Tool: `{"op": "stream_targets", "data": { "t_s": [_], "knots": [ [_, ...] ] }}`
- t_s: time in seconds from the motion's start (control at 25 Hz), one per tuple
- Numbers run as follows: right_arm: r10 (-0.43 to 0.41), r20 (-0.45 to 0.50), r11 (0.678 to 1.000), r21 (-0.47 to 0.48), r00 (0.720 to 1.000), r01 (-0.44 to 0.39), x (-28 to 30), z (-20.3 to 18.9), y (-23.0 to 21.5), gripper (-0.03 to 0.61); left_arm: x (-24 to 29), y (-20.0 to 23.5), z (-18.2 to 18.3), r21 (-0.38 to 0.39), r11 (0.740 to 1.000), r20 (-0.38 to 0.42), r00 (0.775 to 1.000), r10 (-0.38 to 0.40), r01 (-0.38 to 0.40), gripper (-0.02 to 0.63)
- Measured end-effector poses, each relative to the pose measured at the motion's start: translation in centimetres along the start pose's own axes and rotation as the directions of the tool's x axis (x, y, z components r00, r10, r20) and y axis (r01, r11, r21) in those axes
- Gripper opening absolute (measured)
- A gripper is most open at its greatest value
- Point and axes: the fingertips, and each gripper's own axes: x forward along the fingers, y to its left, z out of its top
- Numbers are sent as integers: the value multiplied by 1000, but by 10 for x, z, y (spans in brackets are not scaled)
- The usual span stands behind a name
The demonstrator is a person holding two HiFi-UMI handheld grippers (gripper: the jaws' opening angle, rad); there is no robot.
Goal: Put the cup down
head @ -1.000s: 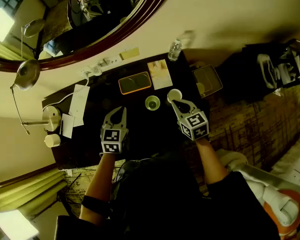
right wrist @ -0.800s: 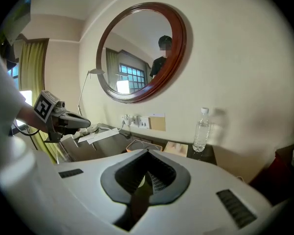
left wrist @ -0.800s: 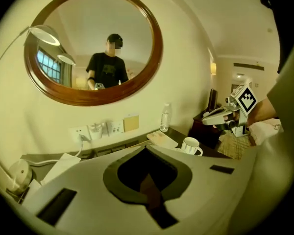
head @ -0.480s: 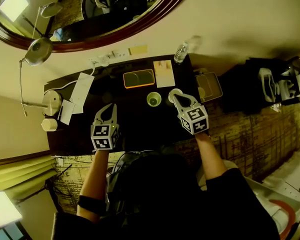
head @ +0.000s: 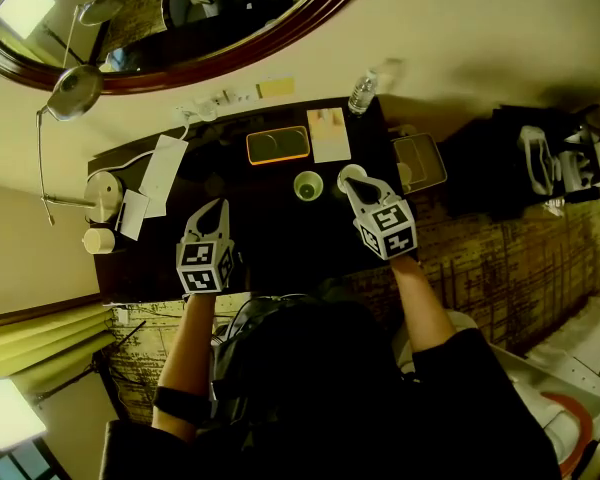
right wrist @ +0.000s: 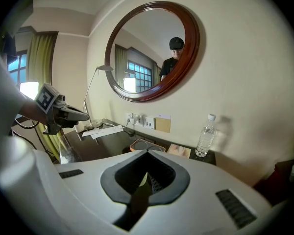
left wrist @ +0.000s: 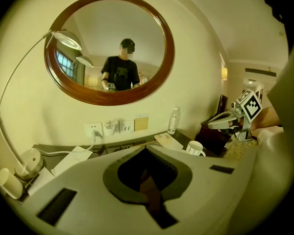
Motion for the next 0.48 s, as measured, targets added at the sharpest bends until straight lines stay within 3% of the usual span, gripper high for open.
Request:
{"op": "stream_targets", "data": {
  "t_s": [0.24, 0.48],
  "knots": [
    [-6, -17, 1000, -2, 1000, 5, -1, -8, 0, 2, -2, 3, -9, 7, 1000, -33, 999, -2, 2, 3],
    [-6, -14, 1000, 2, 1000, 6, -5, -8, 0, 2, -3, 3, -5, 10, 1000, -16, 1000, -8, 9, 3]
  ]
}}
